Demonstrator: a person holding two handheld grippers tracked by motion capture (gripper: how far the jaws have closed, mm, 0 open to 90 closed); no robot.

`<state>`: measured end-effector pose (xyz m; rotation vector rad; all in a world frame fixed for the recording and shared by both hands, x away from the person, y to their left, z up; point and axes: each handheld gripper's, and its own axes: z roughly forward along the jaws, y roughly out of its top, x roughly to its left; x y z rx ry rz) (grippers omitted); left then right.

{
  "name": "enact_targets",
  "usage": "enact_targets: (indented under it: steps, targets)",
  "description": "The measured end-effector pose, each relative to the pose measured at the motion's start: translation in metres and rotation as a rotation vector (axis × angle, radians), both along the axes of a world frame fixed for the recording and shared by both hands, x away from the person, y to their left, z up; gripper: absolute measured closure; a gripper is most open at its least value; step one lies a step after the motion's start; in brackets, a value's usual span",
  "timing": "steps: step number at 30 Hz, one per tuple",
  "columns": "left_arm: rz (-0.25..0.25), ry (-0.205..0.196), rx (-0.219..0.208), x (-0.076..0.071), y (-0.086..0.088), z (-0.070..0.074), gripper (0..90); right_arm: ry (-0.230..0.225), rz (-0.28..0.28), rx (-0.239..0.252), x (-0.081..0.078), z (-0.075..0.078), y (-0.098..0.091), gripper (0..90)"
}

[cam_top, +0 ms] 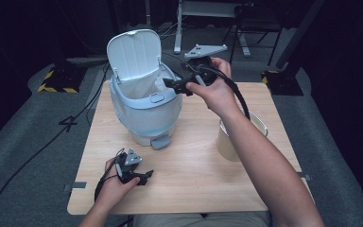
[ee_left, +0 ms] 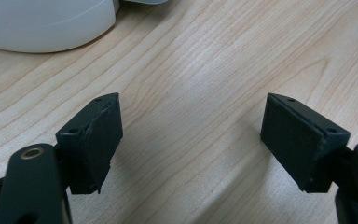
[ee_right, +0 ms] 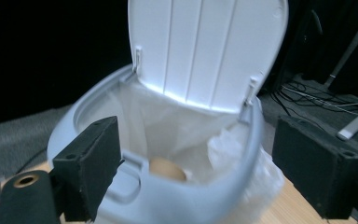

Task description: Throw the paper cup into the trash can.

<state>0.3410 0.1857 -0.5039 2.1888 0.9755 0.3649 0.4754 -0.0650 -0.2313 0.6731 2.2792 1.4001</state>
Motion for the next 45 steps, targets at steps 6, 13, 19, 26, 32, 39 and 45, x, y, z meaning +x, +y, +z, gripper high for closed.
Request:
enact_targets:
  steps: [6,13,19,26,32,39,45]
  targets:
    - [-0.001,0.001,0.004,0.000,0.001,0.000,21.3,-0.006,0.011,-0.029,-0.022,0.004,-0.031,17.5]
    - [0.002,0.003,0.003,-0.001,0.001,0.000,21.3,-0.010,0.008,-0.029,-0.054,0.001,-0.070,17.9]
    - [0.002,0.001,0.003,-0.002,0.002,0.000,21.3,0.001,-0.001,-0.039,-0.070,-0.012,-0.099,18.8]
    - [0.003,0.005,-0.001,-0.003,0.003,0.000,21.3,0.015,-0.041,-0.035,-0.086,-0.037,-0.142,18.6]
    - [0.007,-0.001,0.001,-0.004,0.003,0.000,21.8,0.040,-0.085,-0.048,-0.100,-0.070,-0.182,18.7]
    - [0.008,0.001,0.002,-0.004,0.004,0.000,22.0,0.063,-0.144,-0.027,-0.112,-0.107,-0.231,21.7]
    - [0.008,0.000,0.002,-0.004,0.004,0.000,22.0,0.099,-0.204,0.008,-0.118,-0.135,-0.263,21.8]
